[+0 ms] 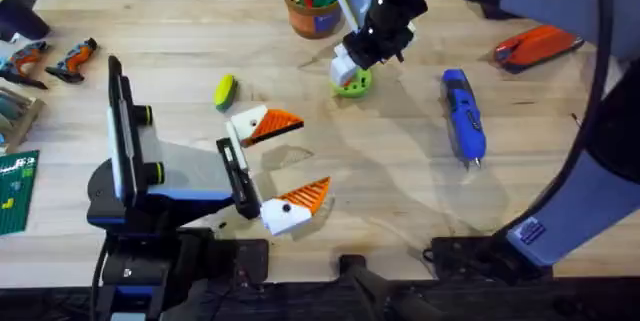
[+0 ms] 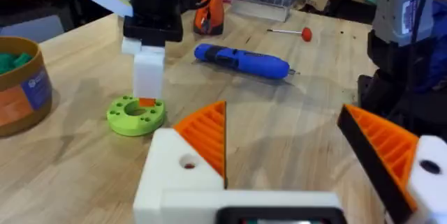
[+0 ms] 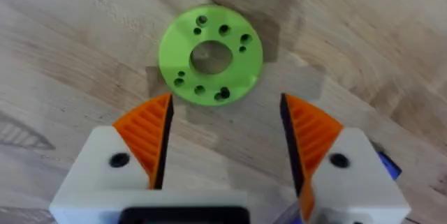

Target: Pick up the gripper from the table and insert it into the empty holder that is missing its gripper. Then pick up a screw, insert it into the mounting hole, and use the screwdriver to tighten it. Finally, clean up the table by picking up the vegetable and placing it into the bucket.

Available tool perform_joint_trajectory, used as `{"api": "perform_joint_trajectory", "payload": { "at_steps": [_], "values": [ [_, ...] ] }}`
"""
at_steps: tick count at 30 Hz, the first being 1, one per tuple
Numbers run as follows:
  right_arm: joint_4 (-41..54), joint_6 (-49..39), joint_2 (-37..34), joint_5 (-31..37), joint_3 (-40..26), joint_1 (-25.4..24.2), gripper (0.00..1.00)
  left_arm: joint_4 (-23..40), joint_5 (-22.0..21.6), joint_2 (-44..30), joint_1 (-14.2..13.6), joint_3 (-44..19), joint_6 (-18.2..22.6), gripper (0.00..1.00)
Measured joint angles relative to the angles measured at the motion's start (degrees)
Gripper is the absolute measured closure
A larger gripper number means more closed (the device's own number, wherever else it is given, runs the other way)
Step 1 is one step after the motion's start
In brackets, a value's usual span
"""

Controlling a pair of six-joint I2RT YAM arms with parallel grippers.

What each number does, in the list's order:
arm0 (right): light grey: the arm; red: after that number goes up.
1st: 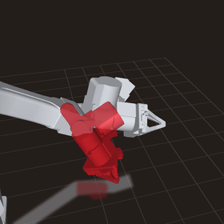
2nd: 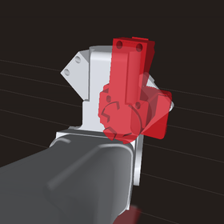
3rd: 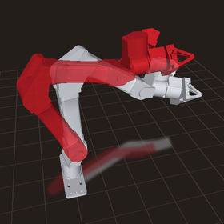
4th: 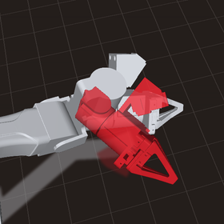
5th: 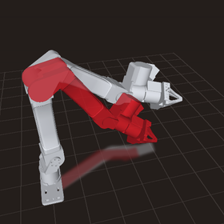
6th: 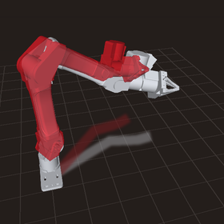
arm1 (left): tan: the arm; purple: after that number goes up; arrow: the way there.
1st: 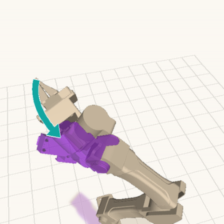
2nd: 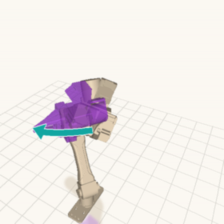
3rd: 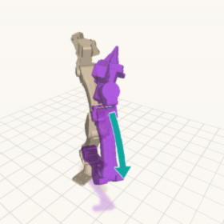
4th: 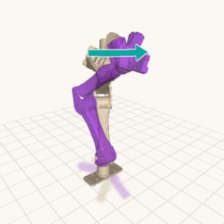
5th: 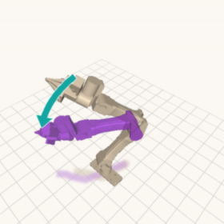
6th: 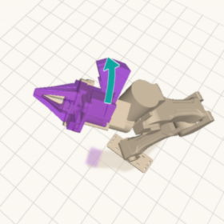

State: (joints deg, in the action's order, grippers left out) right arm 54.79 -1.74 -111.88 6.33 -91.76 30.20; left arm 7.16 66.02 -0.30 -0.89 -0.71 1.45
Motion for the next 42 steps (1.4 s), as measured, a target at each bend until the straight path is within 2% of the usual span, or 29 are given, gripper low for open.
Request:
{"api": "perform_joint_trajectory", "payload": {
  "at_steps": [5,13,19,42],
  "values": [
    [-0.4,0.0,0.0,0.0,0.1,-0.1,0.28,0.0,0.0,0.0,0.0,0.0,0.0,0.015],
    [-0.4,0.0,-1.5,0.0,0.1,-0.4,0.32,0.0,0.0,0.0,0.0,0.0,0.0,0.015],
    [-0.4,0.0,-3.9,0.0,0.2,-0.4,0.385,0.0,0.0,0.0,0.0,0.0,0.0,0.015],
    [-0.8,0.5,-3.8,-2.2,0.3,-0.4,0.641,0.0,0.0,0.0,0.0,0.0,0.0,0.016]
  ]
}}
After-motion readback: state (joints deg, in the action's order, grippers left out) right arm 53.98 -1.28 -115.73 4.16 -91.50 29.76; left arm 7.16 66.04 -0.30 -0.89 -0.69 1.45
